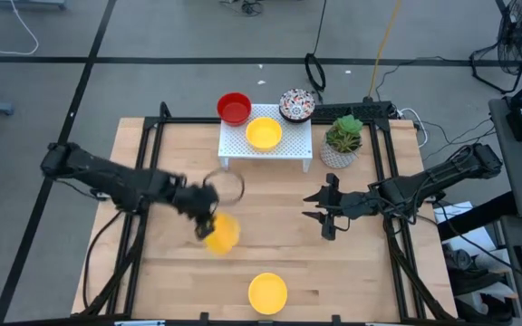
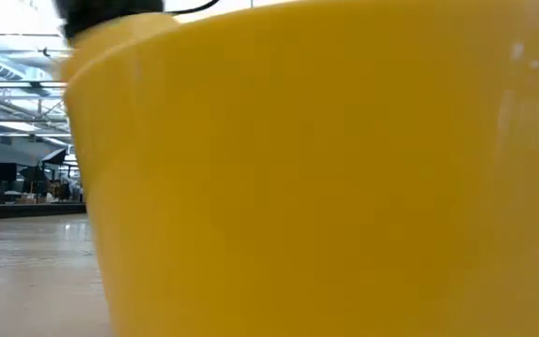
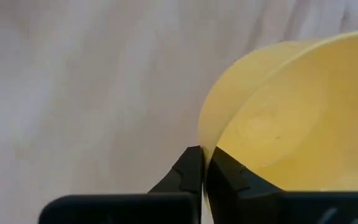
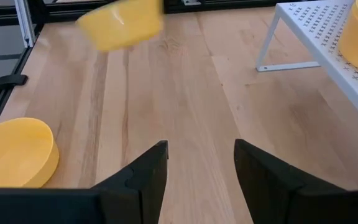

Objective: Pick & Place Mini bowls
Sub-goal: Stack the yellow bowl on the yellow bowl on the shelf

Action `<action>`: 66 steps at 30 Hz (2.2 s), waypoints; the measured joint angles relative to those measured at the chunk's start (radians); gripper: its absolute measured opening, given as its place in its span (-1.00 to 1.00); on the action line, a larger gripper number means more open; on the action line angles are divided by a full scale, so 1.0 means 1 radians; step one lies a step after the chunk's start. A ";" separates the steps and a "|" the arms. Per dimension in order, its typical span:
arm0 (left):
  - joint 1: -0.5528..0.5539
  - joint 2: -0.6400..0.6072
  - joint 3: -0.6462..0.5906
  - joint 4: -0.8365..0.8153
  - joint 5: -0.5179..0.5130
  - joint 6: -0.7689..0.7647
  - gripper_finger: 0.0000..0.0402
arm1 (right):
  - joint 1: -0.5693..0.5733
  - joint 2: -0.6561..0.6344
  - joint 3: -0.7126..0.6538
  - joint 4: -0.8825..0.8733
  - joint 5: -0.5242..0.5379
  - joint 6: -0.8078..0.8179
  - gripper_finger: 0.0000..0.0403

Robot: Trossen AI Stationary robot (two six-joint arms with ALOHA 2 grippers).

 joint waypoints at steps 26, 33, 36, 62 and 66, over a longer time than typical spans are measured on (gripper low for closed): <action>0.730 0.448 0.705 0.020 0.055 0.630 -0.86 | 0.000 0.000 -0.067 -0.034 -0.001 -0.001 -0.15; 0.763 0.489 0.705 0.017 0.059 0.623 -0.85 | 0.000 0.000 -0.068 -0.033 -0.001 -0.032 -0.15; 0.766 0.488 0.706 0.029 0.058 0.592 -0.85 | 0.000 0.000 -0.068 -0.033 -0.001 -0.038 -0.15; 0.541 0.346 0.706 -0.318 0.129 0.508 -0.06 | 0.063 0.258 -0.068 0.369 -0.291 -0.132 -0.15; 0.474 0.311 0.706 -0.332 0.091 0.493 -0.11 | 0.110 0.345 -0.043 0.470 -0.341 -0.132 -0.15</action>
